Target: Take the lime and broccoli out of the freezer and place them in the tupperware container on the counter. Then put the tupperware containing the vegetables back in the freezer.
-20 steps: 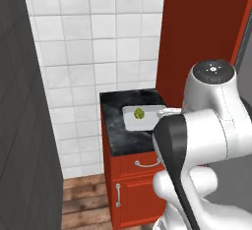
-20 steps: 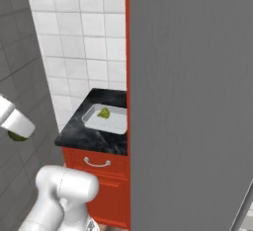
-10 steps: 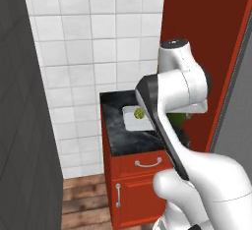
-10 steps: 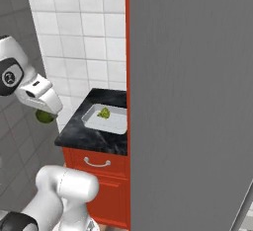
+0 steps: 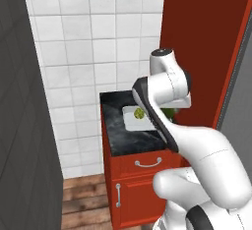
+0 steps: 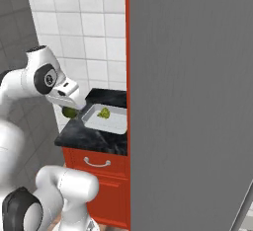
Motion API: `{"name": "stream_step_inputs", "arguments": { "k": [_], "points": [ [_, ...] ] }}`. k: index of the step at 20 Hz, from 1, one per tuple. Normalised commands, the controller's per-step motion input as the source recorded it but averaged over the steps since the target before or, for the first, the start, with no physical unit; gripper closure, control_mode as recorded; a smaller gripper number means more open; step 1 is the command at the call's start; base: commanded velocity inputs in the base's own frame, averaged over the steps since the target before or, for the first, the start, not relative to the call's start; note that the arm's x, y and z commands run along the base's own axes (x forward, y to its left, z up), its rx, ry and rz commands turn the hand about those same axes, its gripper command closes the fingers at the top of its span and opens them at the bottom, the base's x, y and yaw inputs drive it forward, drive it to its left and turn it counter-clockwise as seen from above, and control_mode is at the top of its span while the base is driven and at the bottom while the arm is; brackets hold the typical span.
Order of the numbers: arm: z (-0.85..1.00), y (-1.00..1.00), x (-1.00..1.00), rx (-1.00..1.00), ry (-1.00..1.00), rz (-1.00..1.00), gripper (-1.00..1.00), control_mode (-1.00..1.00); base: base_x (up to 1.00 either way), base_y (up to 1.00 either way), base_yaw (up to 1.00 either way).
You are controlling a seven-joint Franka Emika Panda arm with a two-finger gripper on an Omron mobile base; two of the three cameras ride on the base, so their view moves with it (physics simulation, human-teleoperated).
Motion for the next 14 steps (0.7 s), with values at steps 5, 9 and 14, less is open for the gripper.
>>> {"name": "stream_step_inputs", "arguments": {
  "k": [5, 9, 14],
  "points": [
    [-0.62, -0.25, 1.00, 0.00, 0.00, 0.04, 1.00, -1.00, 0.00, 0.00, 0.00],
    [-0.55, -0.14, 1.00, 0.00, 0.00, 0.04, 1.00, -1.00, 0.00, 0.00, 0.00],
    [-0.44, -0.02, 1.00, 0.00, 0.00, 0.00, 1.00, -1.00, 0.00, 0.00, 0.00]
  ]
}}
